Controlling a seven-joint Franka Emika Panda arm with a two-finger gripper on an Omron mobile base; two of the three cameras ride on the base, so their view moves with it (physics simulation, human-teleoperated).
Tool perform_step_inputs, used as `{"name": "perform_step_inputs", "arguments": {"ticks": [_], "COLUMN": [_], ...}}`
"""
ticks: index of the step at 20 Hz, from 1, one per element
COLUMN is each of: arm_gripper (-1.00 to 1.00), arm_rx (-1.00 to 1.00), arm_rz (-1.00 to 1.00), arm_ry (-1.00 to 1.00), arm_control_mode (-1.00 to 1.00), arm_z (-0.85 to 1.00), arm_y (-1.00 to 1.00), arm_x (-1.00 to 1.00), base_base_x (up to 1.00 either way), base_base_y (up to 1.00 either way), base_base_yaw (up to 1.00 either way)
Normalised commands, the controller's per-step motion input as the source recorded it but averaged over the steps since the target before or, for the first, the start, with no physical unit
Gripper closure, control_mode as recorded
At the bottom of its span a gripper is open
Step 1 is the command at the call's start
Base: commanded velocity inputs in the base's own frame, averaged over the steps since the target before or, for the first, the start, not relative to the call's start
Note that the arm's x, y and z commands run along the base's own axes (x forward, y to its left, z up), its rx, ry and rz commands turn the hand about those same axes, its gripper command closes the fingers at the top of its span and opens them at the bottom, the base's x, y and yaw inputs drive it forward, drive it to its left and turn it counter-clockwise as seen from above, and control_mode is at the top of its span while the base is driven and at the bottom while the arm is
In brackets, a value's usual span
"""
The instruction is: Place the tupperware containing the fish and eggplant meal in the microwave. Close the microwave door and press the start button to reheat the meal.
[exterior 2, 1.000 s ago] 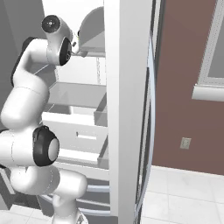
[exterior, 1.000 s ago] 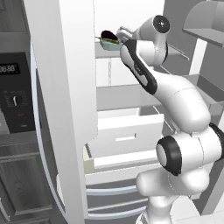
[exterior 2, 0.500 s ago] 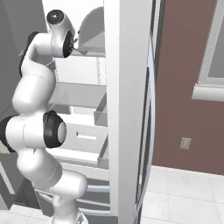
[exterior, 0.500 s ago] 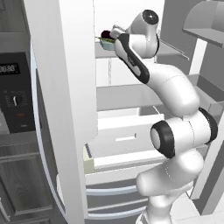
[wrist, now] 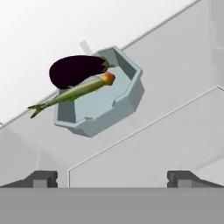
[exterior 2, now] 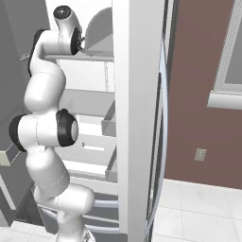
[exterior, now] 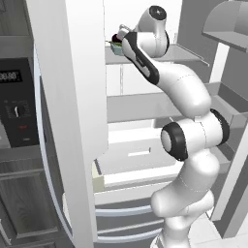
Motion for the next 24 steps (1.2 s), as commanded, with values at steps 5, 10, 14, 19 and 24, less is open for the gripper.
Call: {"name": "perform_step_inputs", "arguments": {"ticks": [5,10,14,19,24], "arm_gripper": [-1.0,-1.0,-1.0,-1.0,-1.0], "arm_rx": [0.0,0.0,0.0,0.0,0.0], "arm_rz": [0.0,0.0,-0.01,-0.04,-0.05], "arm_ry": [0.0,0.0,0.0,0.0,0.0], "arm_control_mode": [-1.0,-1.0,-1.0,-1.0,-1.0], "arm_z": [-0.17,-0.19,-0.04,0.0,0.0], "arm_y": [0.0,0.0,0.0,0.0,0.0], "arm_x": [0.34,0.32,0.33,0.29,0.26], "base_base_x": [0.0,0.0,0.0,0.0,0.0], "base_base_y": [0.0,0.0,0.0,0.0,0.0], "base_base_yaw": [0.0,0.0,0.0,0.0,0.0]}}
